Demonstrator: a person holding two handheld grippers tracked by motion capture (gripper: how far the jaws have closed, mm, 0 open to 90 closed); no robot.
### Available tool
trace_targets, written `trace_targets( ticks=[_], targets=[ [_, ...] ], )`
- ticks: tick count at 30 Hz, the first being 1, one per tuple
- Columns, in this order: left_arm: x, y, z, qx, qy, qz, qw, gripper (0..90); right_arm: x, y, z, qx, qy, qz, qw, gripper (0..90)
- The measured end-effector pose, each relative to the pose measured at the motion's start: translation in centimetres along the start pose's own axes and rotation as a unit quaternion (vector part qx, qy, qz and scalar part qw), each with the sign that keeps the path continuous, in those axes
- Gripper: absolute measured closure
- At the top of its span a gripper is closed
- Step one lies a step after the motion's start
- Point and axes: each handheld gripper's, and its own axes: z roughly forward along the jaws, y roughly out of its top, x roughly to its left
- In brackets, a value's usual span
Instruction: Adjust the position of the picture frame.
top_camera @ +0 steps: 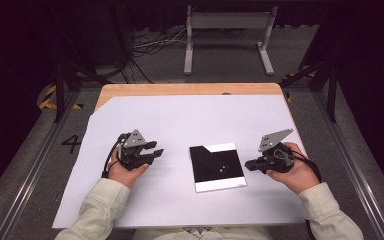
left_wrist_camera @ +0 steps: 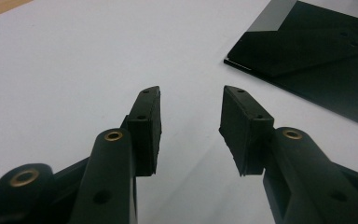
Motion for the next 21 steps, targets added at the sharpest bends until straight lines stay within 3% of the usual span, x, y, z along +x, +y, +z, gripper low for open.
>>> trace_targets(
  ticks=[11, 21],
  targets=[
    [0.0, 0.0, 0.1, 0.002, -0.002, -0.001, 1.0, 58.2, 0.4, -0.2, 1.3, 0.044, 0.036, -0.018, 0.9982, 90.0],
    [0.0, 0.0, 0.1, 0.003, -0.003, -0.001, 1.0, 57.9, 1.1, -0.3, 3.0, 0.099, 0.071, -0.032, 0.992, 90.0]
  ],
)
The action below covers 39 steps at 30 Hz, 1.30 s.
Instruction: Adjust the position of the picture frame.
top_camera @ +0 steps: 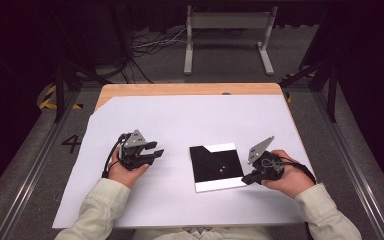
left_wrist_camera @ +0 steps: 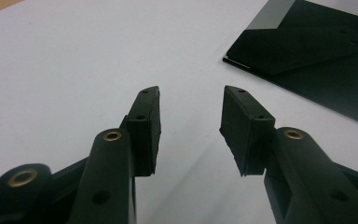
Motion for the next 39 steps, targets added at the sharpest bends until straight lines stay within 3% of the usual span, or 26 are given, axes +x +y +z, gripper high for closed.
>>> trace_targets(
  ticks=[6, 17, 23, 33, 38, 39],
  targets=[
    [0.0, 0.0, 0.0, 0.0, 0.001, 0.0, 1.0, 57.6, 0.0, -0.1, 1.3, 0.027, 0.013, -0.006, 0.9995, 90.0],
    [0.0, 0.0, 0.1, 0.001, 0.0, 0.002, 1.0, 57.2, -0.1, -0.2, 2.4, 0.052, 0.0, -0.012, 0.9986, 90.0],
    [0.0, 0.0, 0.1, 0.001, 0.0, 0.002, 1.0, 56.8, -0.2, -0.2, 2.3, 0.048, -0.002, -0.018, 0.9987, 90.0],
    [0.0, 0.0, 0.2, -0.001, 0.003, 0.005, 1.0, 55.4, -1.4, -0.3, 2.3, 0.024, -0.048, -0.011, 0.9985, 90.0],
    [0.0, 0.0, 0.4, -0.003, 0.015, 0.004, 0.9999, 52.6, -2.2, -0.1, 2.6, 0.001, -0.092, 0.005, 0.9958, 90.0],
    [0.1, 0.1, 0.5, -0.004, 0.015, 0.004, 0.9999, 52.6, -2.2, -0.1, 2.6, 0.001, -0.092, 0.005, 0.9958, 90.0]
  ],
)
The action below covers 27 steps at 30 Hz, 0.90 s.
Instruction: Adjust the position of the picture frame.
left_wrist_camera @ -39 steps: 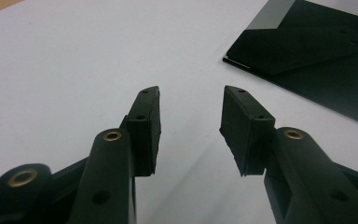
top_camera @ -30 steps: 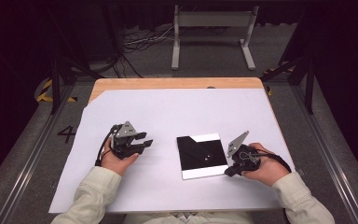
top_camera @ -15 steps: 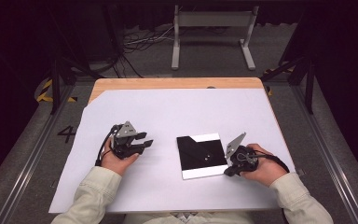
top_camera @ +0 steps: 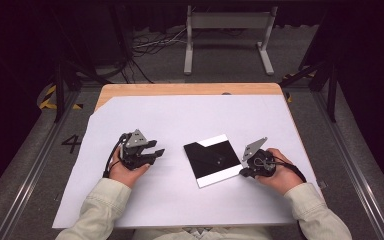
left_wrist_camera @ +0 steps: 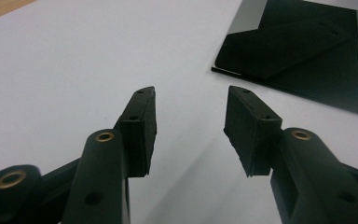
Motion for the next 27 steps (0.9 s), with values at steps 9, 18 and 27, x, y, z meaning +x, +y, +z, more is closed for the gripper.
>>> trace_targets(
  ticks=[9, 18, 27],
  targets=[
    [0.8, 0.2, 0.4, -0.004, 0.002, -0.029, 0.9996, 53.6, -1.2, 1.1, 1.1, -0.033, -0.068, 0.03, 0.9966, 90.0],
    [1.8, -0.2, 1.7, -0.002, 0.03, -0.039, 0.9988, 56.2, -2.1, 2.5, 2.5, -0.072, -0.105, 0.061, 0.9901, 90.0],
    [2.2, 0.1, 2.5, 0.019, 0.023, -0.052, 0.9982, 63.7, -2.7, 3.1, 3.3, -0.095, -0.114, 0.078, 0.9858, 90.0]
  ],
)
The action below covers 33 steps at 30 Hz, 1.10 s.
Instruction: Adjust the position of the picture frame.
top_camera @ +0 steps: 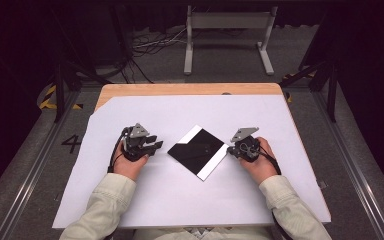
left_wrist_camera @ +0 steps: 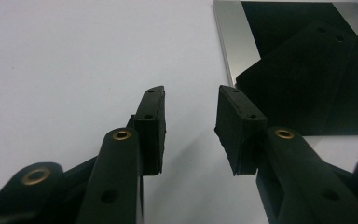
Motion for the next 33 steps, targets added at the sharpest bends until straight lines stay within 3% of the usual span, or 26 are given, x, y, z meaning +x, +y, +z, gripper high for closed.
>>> trace_targets(
  ticks=[3, 8, 13, 22, 30, 33],
  targets=[
    [0.2, 0.0, 0.2, 0.004, -0.006, -0.004, 1.0, 63.7, -0.1, -0.2, -0.1, -0.007, 0.013, 0.007, 0.9999, 90.0],
    [0.6, 0.1, 0.7, 0.005, -0.023, -0.012, 0.9997, 62.6, -0.3, -0.6, -1.2, -0.021, 0.009, 0.016, 0.9996, 90.0],
    [0.4, 0.4, 1.2, 0.022, -0.052, -0.032, 0.9979, 73.9, -0.8, -1.1, -3.3, -0.042, 0.012, 0.034, 0.9984, 90.0],
    [0.1, 0.7, 2.5, 0.052, -0.046, -0.027, 0.9972, 86.8, -1.5, -1.9, -5.3, -0.058, 0.015, 0.056, 0.9967, 90.0],
    [-0.4, 1.1, 3.1, 0.074, -0.084, -0.032, 0.9932, 90.0, -1.6, -2.3, -5.9, -0.057, 0.016, 0.062, 0.9964, 88.4],
    [-0.5, 1.2, 3.1, 0.079, -0.081, -0.033, 0.993, 90.0, -1.6, -2.3, -6.0, -0.058, 0.014, 0.063, 0.9962, 88.1]
  ],
)
